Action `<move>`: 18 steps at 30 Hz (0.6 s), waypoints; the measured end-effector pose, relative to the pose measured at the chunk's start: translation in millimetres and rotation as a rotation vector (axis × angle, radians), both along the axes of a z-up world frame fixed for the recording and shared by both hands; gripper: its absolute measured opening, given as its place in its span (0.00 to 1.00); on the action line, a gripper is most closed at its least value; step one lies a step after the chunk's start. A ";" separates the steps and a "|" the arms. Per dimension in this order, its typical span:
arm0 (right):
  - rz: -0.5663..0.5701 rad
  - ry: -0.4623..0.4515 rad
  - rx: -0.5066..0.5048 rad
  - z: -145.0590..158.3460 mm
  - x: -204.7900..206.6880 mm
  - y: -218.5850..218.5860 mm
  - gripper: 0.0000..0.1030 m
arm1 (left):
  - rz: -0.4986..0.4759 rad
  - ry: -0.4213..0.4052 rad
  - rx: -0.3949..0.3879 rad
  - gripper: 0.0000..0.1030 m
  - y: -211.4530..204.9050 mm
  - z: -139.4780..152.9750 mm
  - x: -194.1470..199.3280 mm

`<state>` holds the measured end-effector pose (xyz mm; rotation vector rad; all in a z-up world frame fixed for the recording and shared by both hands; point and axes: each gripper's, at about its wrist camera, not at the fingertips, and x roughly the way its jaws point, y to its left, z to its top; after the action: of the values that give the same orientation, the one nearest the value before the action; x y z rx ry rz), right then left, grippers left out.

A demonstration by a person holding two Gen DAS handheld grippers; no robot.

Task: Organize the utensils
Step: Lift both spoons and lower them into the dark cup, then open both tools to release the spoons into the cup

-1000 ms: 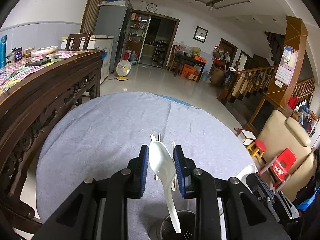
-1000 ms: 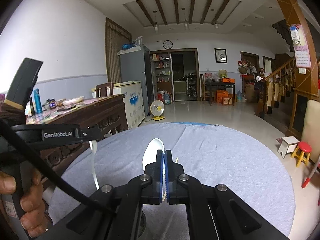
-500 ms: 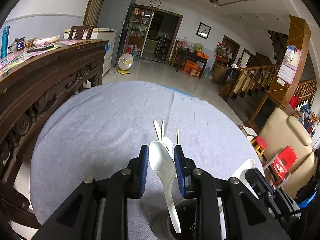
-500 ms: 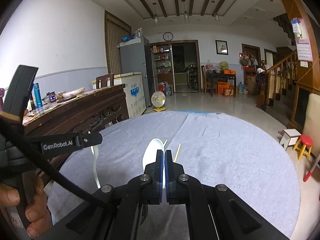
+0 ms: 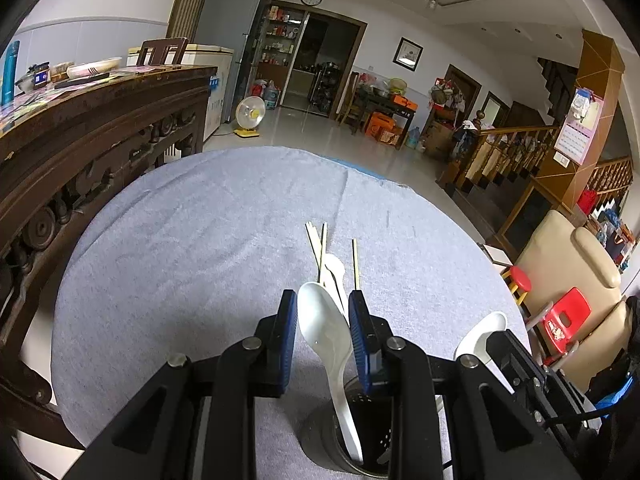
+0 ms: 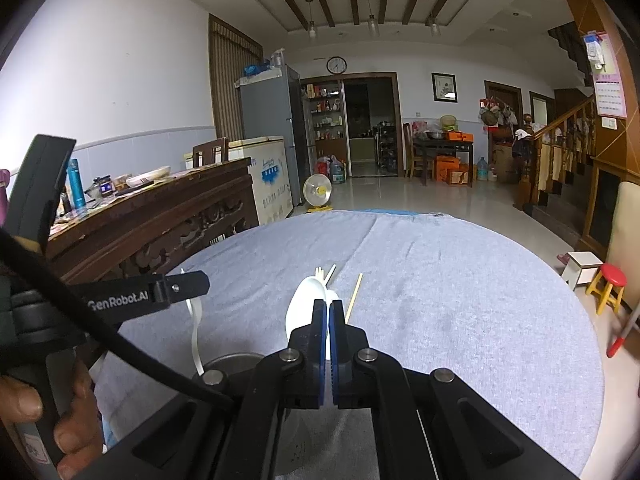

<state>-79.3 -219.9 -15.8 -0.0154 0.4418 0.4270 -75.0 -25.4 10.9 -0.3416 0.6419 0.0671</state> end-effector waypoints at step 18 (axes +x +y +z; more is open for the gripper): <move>0.014 0.012 -0.001 -2.4 -13.3 -0.5 0.02 | -0.001 0.004 -0.006 0.26 -0.4 -1.9 -11.7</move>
<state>-92.7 -220.4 -18.2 -0.0174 0.4542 0.4409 -86.6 -25.8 9.0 -0.3473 0.6462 0.0652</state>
